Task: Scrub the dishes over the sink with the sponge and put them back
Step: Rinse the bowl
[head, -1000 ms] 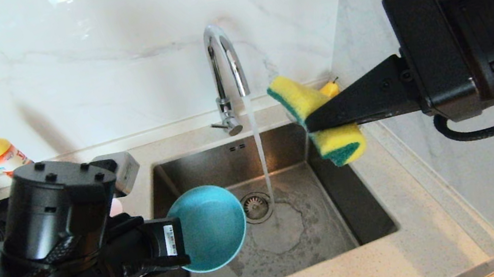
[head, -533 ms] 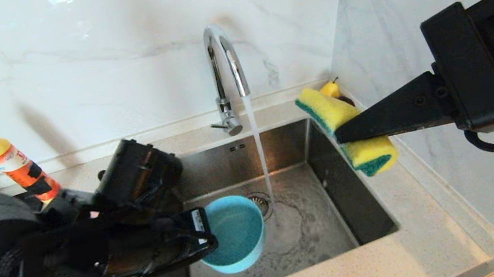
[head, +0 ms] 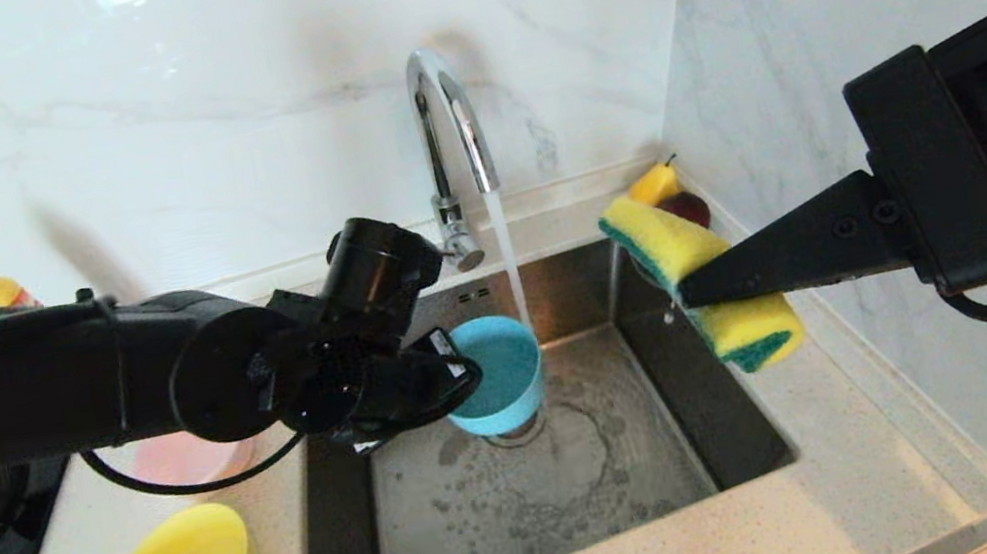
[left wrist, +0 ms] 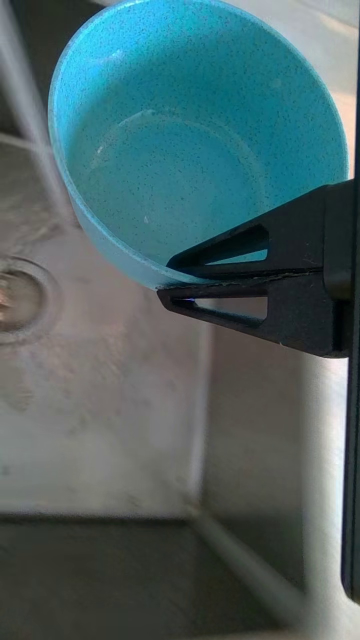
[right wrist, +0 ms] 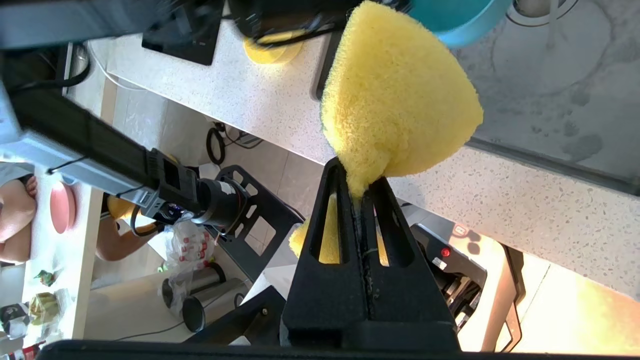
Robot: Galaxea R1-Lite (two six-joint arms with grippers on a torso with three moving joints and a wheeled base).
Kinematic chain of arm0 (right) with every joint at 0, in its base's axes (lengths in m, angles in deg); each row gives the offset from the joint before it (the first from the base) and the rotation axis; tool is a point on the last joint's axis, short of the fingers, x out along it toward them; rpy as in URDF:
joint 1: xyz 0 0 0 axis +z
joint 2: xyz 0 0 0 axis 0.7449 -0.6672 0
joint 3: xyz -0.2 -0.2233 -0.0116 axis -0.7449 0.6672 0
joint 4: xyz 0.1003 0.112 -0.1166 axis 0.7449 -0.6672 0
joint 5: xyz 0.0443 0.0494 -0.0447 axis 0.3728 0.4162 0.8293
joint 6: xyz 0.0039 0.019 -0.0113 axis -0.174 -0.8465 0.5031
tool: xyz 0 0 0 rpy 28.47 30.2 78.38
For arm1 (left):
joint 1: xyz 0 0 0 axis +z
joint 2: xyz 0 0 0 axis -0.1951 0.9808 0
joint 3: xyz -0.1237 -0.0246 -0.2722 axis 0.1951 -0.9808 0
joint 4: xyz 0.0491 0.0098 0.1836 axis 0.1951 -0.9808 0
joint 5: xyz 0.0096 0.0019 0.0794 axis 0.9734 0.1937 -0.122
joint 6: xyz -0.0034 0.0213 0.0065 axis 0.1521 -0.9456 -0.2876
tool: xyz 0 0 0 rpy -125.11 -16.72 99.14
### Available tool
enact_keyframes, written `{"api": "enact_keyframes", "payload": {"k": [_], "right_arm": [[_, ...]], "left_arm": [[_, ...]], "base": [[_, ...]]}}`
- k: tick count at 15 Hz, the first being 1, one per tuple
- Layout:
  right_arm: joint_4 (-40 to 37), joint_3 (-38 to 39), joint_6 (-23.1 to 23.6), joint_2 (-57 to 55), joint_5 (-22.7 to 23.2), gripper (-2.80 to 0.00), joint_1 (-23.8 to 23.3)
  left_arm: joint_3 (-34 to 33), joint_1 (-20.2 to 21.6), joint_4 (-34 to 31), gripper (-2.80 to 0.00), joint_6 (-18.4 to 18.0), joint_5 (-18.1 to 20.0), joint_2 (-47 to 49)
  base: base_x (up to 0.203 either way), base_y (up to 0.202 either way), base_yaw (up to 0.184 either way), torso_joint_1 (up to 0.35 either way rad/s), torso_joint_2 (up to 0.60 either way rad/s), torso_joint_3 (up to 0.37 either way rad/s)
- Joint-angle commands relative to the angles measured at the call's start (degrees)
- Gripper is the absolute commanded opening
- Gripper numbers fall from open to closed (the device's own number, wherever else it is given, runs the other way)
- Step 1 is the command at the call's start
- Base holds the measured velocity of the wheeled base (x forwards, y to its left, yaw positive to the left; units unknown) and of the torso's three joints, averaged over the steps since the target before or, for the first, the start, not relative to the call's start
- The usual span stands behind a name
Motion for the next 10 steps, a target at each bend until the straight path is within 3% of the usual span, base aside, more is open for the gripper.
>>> {"api": "enact_keyframes", "payload": {"k": [1, 10], "right_arm": [[-0.2, 0.1, -0.2, 0.0, 0.1, -2.80, 0.0], [-0.2, 0.1, -0.2, 0.2, 0.1, -2.80, 0.1]], "left_arm": [[2.7, 0.4, 1.3, -2.80, 0.3, -0.4, 4.0], [10.8, 0.4, 2.3, -2.80, 0.2, -2.6, 11.5]], "base": [[0.000, 0.000, 0.000, 0.000, 0.00, 0.000], [0.000, 0.000, 0.000, 0.000, 0.00, 0.000]]}}
